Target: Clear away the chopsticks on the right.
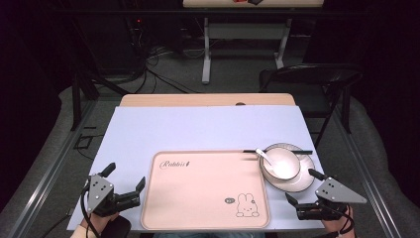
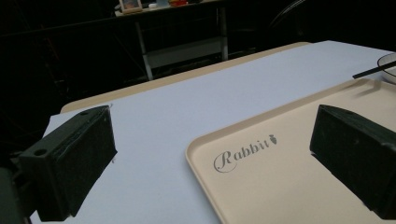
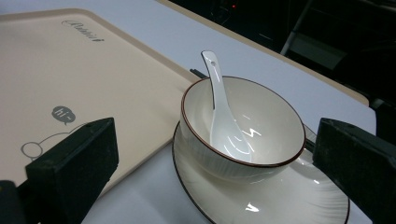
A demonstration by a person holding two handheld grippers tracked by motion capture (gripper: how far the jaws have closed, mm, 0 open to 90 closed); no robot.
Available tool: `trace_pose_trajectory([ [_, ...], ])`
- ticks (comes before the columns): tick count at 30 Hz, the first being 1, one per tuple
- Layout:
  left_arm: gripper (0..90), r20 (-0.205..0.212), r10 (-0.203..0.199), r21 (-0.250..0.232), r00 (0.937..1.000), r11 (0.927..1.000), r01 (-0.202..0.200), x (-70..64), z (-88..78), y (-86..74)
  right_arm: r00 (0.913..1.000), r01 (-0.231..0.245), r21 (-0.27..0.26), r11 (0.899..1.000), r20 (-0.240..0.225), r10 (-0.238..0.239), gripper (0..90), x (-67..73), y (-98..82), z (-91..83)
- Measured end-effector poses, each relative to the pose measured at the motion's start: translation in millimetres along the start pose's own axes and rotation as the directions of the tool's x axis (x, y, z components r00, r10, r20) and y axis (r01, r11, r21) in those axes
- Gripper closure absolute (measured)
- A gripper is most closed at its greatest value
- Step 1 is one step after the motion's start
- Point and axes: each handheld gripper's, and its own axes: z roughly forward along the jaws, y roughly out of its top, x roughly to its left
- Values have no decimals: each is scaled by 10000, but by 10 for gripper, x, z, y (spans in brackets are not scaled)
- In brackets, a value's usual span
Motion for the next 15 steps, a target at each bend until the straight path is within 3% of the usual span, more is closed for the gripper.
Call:
trace_pose_trajectory([
  [7,0,-9,-6,-18,10000,10000,6,1,-4,-1,9997,247,54,9997,-91,-247,0,-18,33,-7],
  [12,0,53,65,140,10000,9999,-65,-1,5,2,9976,478,426,9979,-517,-456,0,-32,48,23],
  [14,0,38,19,123,10000,9999,-19,-1,3,1,9920,795,497,9956,-1025,-741,0,-63,38,47],
  [15,0,23,45,141,10000,9999,-45,0,-3,0,9918,805,673,9945,-1052,-732,0,-68,35,51],
])
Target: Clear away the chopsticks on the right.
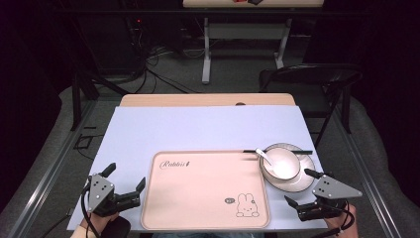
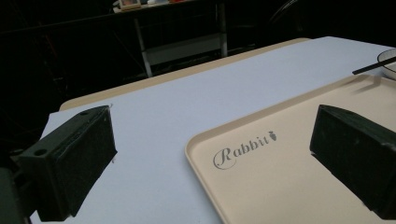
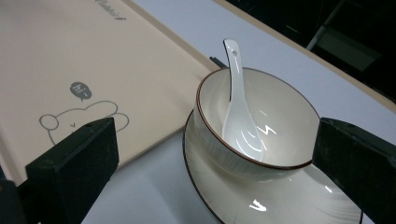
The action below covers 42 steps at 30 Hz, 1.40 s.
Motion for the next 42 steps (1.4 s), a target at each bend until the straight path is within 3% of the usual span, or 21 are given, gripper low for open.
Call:
trace_pose_trajectory([
  [2,0,-12,-3,10,10000,10000,3,2,-7,-2,10000,-44,120,9999,-32,45,0,-7,-2,3],
  [7,0,-43,-24,0,10000,10000,24,5,-16,-6,9997,-235,1096,9937,17,234,0,-36,40,35],
  [14,0,-87,-36,27,10000,10000,36,6,-23,-8,9993,-63,1506,9886,-351,117,13,-166,96,-26],
  [18,0,-104,-40,78,9999,10000,41,4,-18,-7,9953,52,1984,9801,-954,140,0,-378,142,-13],
  [21,0,-122,-53,95,9999,9999,55,6,-19,-6,9934,185,2236,9745,-1142,73,0,-483,188,14],
  [25,0,-115,-57,110,9999,9999,59,10,-18,-7,9926,364,2530,9668,-1217,-55,0,-578,264,39],
  [29,0,-109,-84,82,9999,9999,85,12,-22,-8,9918,660,2999,9517,-1241,-297,0,-768,414,62],
  [31,0,-134,-132,59,9998,9999,133,14,-23,-9,9917,729,2971,9521,-1231,-375,0,-796,435,65],
  [32,0,-129,-123,77,9998,9999,124,16,-21,-9,9907,825,3209,9435,-1292,-427,0,-882,498,93],
  [34,0,-117,-54,117,9999,9999,56,14,-20,-7,9867,1036,3365,9360,-1531,-542,0,-976,557,123],
  [36,0,-105,-88,98,9999,9999,89,10,-20,-7,9836,1136,3422,9328,-1712,-570,27,-1026,581,138],
  [37,0,-111,-92,77,9999,9999,93,10,-22,-7,9770,1293,3447,9298,-2045,-601,57,-1137,623,163],
  [39,0,-114,-97,89,9999,9999,98,13,-22,-6,9748,1358,3479,9277,-2142,-623,62,-1171,632,182],
  [40,0,-122,-97,96,9999,9999,98,11,-19,-7,9707,1646,3870,9073,-2266,-794,53,-1250,650,253],
  [42,0,-91,-52,120,9999,9999,53,9,-16,-6,9659,1832,4201,8888,-2453,-831,51,-1317,654,339],
])
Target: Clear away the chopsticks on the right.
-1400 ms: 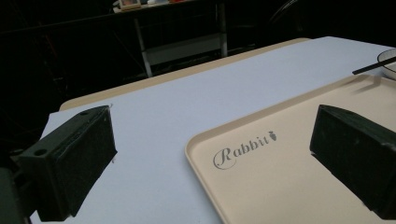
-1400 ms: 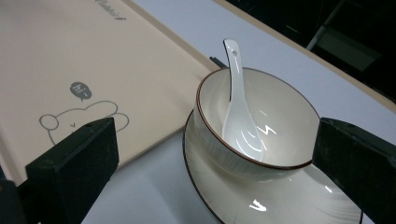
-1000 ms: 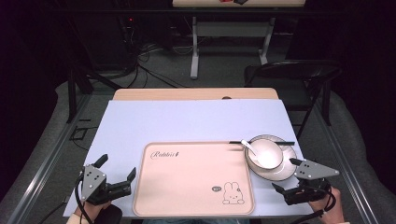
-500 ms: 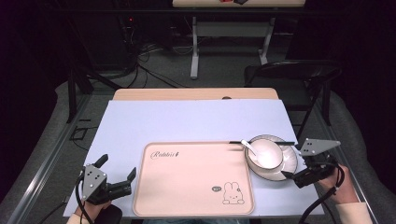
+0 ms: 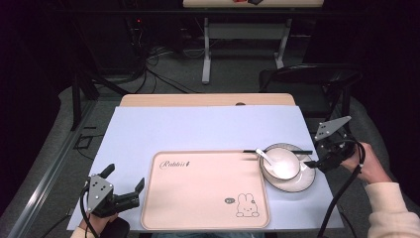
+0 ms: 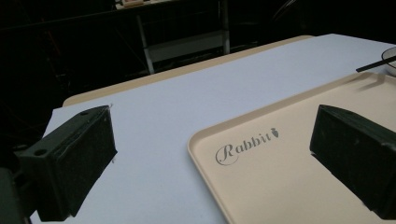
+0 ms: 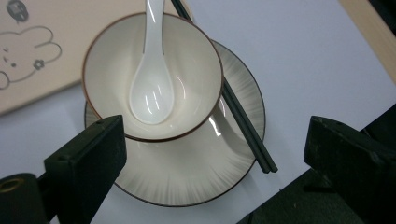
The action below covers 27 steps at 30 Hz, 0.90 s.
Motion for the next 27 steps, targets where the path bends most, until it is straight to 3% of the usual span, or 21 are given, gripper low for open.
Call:
trace_pose_trajectory([
  [4,0,0,-10,16,10000,10000,10,4,0,0,9994,330,570,9978,-119,-324,68,-132,45,118],
  [9,0,12,-10,7,10000,10000,10,2,2,0,9990,406,824,9958,-242,-387,121,-295,50,232],
  [11,0,3,-16,8,10000,10000,16,3,2,0,9987,505,1372,9893,-127,-493,173,-367,47,342],
  [14,0,11,-8,26,10000,10000,8,1,5,0,9974,720,1635,9839,-59,-720,229,-410,44,438],
  [16,0,19,3,23,10000,10000,-3,0,4,1,9959,901,2044,9747,-142,-890,262,-411,46,510],
  [17,0,19,3,23,10000,10000,-3,0,4,1,9959,901,2044,9747,-142,-890,262,-411,46,510],
  [20,0,4,-16,26,10000,10000,16,1,4,1,9869,1608,2721,9487,-346,-1573,310,-378,26,671],
  [22,0,14,-1,35,10000,10000,1,0,5,1,9836,1802,2997,9369,-455,-1746,325,-357,10,724],
  [27,0,25,-3,32,10000,10000,3,-1,9,0,9798,1999,3192,9264,-582,-1914,365,-341,3,785],
])
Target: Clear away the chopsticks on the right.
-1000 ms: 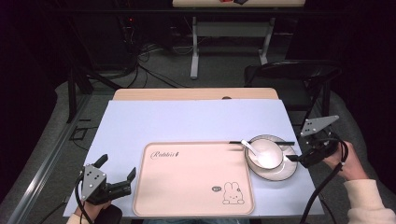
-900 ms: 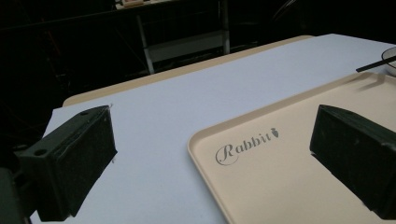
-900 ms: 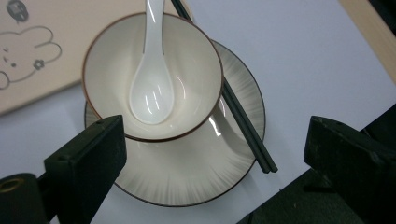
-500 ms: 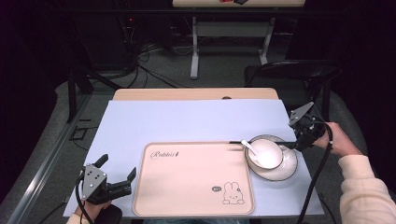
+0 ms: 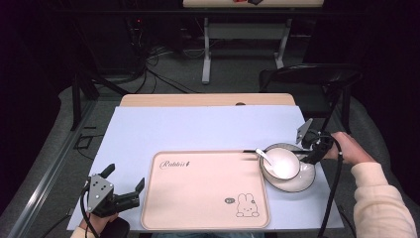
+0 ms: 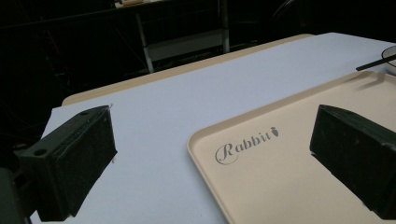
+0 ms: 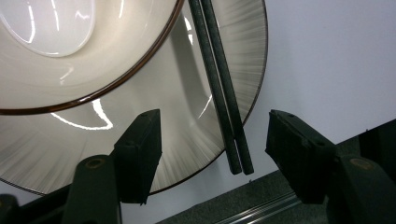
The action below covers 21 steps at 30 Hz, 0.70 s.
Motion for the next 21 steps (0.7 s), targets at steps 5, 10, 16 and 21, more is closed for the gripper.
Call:
trace_pose_trajectory([
  [5,0,-8,8,10,10000,10000,-8,-1,2,1,9996,216,-75,9997,161,-214,613,25,46,-6],
  [10,0,-29,-7,11,10000,10000,7,0,0,1,9961,779,51,9970,421,-780,740,38,83,-16],
  [16,0,-37,-20,18,10000,10000,20,1,-1,1,9937,1056,478,9933,340,-1073,826,33,125,57],
  [21,0,-30,-11,25,10000,10000,11,1,1,1,9900,1393,693,9878,113,-1404,855,26,163,117],
])
